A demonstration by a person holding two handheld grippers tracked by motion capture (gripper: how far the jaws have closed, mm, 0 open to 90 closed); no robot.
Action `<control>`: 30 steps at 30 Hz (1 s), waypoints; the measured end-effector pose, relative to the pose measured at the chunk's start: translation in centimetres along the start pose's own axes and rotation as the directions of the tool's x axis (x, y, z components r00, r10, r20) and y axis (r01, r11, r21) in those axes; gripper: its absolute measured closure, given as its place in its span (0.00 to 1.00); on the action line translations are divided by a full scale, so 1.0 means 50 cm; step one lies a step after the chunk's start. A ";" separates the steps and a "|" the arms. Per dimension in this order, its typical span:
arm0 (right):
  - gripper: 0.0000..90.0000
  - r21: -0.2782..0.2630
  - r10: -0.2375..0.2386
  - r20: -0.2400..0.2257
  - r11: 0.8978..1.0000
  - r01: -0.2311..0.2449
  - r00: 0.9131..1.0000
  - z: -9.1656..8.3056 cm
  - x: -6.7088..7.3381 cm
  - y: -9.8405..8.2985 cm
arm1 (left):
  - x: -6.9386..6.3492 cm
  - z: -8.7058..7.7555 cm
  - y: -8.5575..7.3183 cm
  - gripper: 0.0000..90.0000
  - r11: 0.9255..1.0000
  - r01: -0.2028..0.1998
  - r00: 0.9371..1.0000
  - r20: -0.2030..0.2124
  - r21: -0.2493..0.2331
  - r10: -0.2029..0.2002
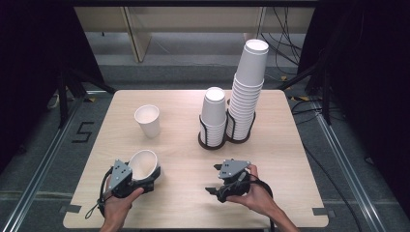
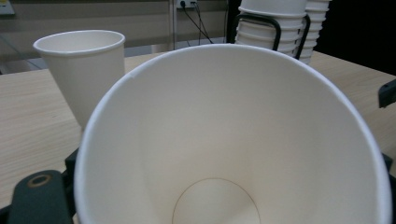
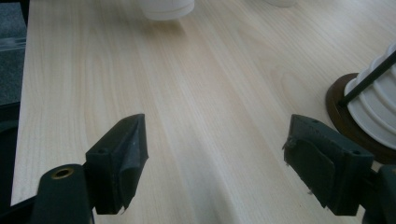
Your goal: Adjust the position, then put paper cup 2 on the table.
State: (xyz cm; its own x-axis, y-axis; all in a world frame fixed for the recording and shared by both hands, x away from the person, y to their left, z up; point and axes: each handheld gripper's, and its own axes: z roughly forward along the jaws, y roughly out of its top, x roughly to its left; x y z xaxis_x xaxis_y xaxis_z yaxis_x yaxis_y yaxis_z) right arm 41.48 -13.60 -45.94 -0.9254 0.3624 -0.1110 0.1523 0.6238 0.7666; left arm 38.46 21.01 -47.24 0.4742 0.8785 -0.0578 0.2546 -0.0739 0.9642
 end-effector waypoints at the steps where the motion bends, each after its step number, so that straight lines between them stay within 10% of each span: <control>1: 0.24 0.002 0.008 -0.001 1.000 -0.008 1.000 -0.001 0.000 -0.002 | 0.004 0.003 -0.001 0.15 1.000 0.003 1.000 0.000 -0.008 -0.003; 30: 0.23 0.037 0.043 0.011 0.998 -0.044 0.999 -0.024 0.003 -0.042 | 0.072 0.037 0.004 0.15 0.999 0.039 0.991 -0.130 0.016 -0.037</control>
State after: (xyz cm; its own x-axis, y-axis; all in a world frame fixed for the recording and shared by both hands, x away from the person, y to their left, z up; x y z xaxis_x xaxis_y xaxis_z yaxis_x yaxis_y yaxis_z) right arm 40.60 -15.67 -46.84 -0.9140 0.3967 -0.0848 0.2051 0.6324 0.7470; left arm 41.76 23.27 -47.73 0.3510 0.9345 -0.0593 0.2869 -0.0470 0.9568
